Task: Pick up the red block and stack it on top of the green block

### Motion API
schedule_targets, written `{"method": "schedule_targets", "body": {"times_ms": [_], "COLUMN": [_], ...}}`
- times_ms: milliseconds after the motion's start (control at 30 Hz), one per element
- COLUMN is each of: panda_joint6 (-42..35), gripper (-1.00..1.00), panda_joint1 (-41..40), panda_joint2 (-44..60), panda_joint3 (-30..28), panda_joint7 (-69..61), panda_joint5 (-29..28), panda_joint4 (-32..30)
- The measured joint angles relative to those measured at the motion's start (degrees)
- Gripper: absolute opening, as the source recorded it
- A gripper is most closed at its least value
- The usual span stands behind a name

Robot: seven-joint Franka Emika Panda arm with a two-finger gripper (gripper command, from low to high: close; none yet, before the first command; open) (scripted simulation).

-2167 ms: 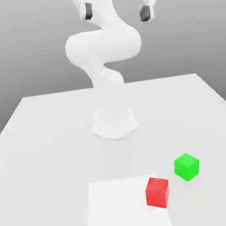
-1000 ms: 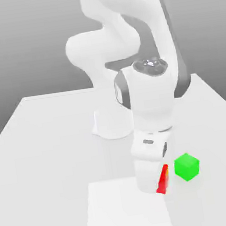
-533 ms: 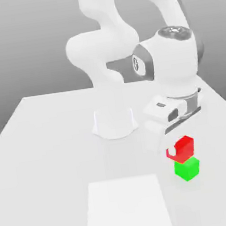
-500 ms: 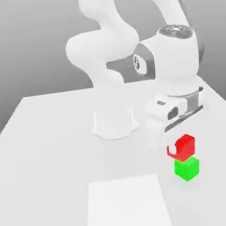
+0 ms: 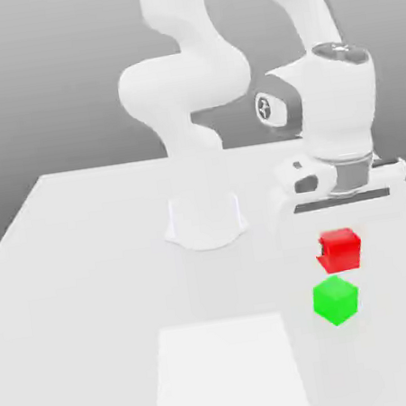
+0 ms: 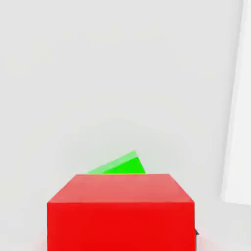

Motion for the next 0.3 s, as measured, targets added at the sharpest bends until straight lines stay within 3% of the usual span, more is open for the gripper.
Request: {"method": "schedule_targets", "body": {"times_ms": [200,233,300], "panda_joint6": [6.9,7.9,7.9], "gripper": [-1.0,1.0,1.0], "panda_joint1": [-0.9,-0.8,-0.8], "panda_joint2": [7.2,8.2,8.2], "panda_joint3": [-0.3,-0.6,-0.6], "panda_joint7": [3.8,4.3,4.3], "panda_joint5": [-5.4,-6.1,-6.1], "panda_joint4": [0.0,-0.1,-0.1]}}
